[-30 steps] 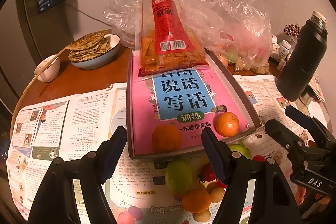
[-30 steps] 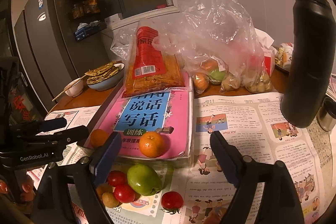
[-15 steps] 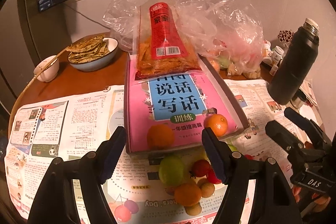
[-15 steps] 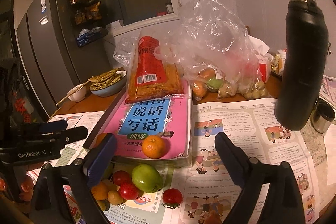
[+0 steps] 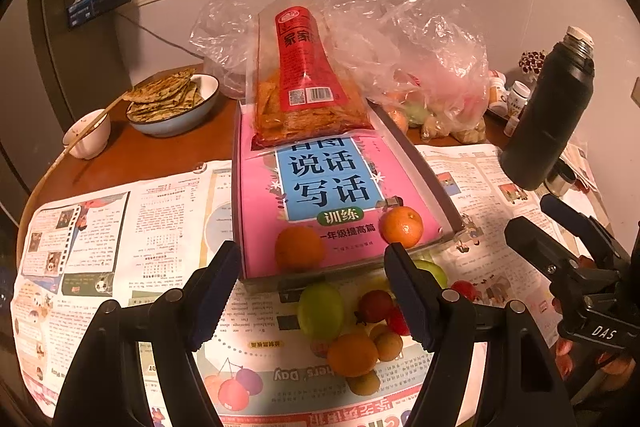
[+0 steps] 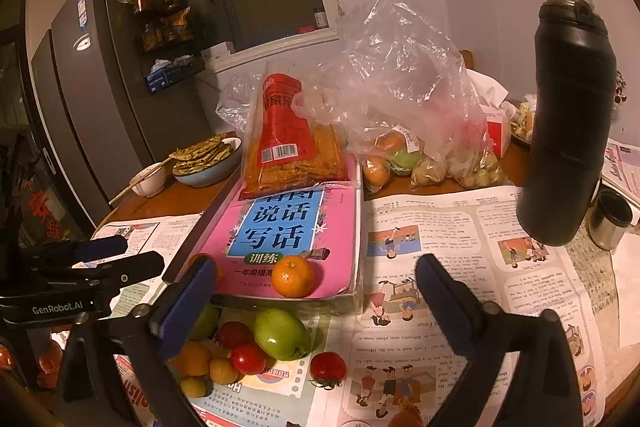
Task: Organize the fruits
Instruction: 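Withdraw both grippers from the tray back toward the remaining fruit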
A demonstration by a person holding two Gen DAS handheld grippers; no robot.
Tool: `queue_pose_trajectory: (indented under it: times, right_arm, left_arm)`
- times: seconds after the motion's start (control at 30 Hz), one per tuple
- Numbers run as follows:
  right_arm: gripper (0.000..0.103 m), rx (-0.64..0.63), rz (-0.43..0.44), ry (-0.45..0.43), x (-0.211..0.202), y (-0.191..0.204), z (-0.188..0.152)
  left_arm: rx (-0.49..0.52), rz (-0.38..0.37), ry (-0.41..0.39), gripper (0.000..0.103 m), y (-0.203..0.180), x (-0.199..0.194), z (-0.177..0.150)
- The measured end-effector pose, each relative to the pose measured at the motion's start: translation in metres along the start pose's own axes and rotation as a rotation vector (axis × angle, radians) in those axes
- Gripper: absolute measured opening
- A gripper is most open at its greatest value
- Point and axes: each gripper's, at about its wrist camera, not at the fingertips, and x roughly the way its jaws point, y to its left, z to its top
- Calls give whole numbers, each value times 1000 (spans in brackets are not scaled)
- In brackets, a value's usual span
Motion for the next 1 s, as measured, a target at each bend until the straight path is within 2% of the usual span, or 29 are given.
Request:
queue_pose_trajectory:
  times: [0.57,0.7,1.0]
  right_arm:
    - [102,-7,35,2,-15,-2,-9]
    - [102,-2,49,6,-16,-6,-13]
    - [102,21,43,47,-13,-23,-24]
  left_arm:
    - [35,0,32,76,-12,-4,-14]
    - [40,10,60,76,-13,0,-19]
    - [46,27,79,76,-5,-2,-30]
